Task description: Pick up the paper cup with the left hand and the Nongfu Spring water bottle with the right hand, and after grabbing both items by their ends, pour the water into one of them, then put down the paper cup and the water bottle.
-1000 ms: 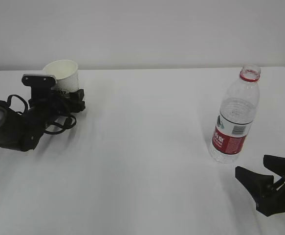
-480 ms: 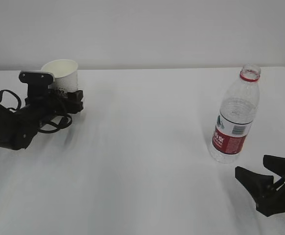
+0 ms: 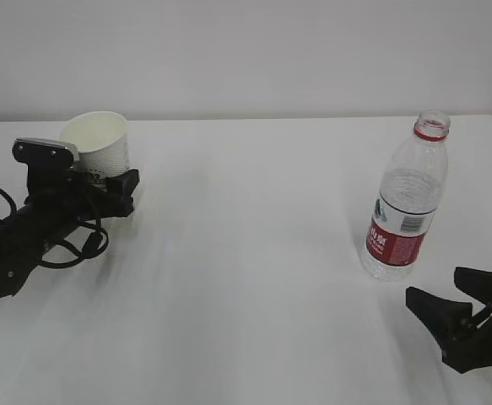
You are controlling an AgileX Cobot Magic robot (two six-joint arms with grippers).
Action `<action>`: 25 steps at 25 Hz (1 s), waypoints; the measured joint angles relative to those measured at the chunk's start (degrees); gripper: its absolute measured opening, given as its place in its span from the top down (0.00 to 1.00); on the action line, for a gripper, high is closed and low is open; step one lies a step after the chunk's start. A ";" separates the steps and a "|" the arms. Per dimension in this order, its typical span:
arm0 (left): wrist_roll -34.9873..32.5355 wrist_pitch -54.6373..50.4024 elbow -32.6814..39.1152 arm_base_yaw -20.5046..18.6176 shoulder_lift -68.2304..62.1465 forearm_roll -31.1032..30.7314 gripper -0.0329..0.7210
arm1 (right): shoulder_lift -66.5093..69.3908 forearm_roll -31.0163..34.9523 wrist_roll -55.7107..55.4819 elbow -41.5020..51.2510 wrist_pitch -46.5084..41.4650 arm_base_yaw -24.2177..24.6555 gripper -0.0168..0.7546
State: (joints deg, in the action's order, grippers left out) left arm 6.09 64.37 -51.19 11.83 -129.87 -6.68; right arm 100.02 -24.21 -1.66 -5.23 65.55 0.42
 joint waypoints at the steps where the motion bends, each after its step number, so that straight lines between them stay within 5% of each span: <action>1: 0.00 0.25 1.18 0.00 0.61 -0.17 0.25 | 0.00 0.00 0.00 0.00 0.00 0.00 0.21; 15: 0.00 0.85 16.81 0.00 8.29 -3.82 0.25 | 0.00 0.00 0.00 -0.09 0.00 0.00 0.21; 25: 0.00 0.85 22.78 0.00 11.43 -12.90 0.25 | 0.00 -0.02 0.00 -0.09 0.00 0.00 0.21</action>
State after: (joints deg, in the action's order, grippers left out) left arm 6.09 65.22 -28.41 11.83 -118.44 -19.58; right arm 100.02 -24.24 -1.66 -5.32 65.55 0.42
